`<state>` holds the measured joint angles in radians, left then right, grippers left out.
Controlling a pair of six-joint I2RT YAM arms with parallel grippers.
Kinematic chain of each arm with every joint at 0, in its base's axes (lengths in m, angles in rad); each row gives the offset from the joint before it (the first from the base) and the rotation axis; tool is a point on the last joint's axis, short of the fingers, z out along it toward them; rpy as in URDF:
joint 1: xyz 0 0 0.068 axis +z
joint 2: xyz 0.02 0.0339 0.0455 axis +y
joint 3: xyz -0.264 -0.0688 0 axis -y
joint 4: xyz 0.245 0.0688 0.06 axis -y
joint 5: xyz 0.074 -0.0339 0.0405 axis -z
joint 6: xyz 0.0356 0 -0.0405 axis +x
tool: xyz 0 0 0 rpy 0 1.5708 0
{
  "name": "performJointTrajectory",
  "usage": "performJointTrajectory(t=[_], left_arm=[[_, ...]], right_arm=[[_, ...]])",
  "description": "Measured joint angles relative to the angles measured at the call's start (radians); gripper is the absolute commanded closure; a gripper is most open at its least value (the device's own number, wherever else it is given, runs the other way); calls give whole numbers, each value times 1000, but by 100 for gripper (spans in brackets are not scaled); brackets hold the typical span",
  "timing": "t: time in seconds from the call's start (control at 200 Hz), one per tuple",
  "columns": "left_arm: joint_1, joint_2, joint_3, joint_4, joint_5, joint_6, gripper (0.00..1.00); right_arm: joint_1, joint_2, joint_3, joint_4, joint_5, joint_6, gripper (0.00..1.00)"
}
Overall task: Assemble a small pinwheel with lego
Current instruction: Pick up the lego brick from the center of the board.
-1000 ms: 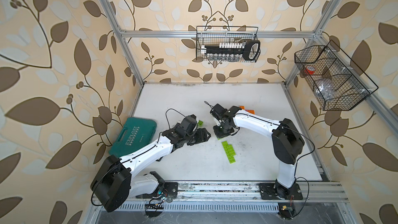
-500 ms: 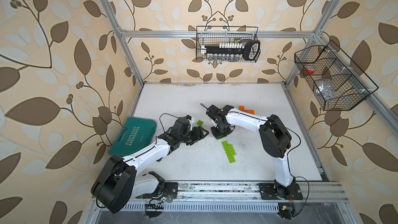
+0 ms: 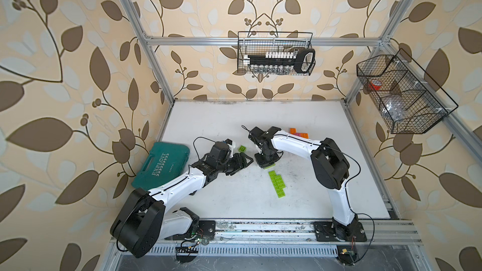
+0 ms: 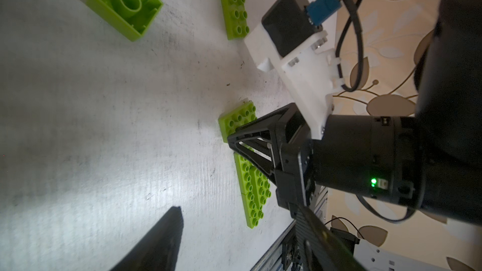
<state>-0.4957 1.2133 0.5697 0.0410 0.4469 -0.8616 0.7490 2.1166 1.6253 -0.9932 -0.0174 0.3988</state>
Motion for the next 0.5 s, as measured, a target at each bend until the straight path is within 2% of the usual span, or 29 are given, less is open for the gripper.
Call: performJointTrajectory(t=[0.505], left_arm=[[0,5,11,-14,0,22,30]], right_arm=[[0,5,6,-8,2,1,86]])
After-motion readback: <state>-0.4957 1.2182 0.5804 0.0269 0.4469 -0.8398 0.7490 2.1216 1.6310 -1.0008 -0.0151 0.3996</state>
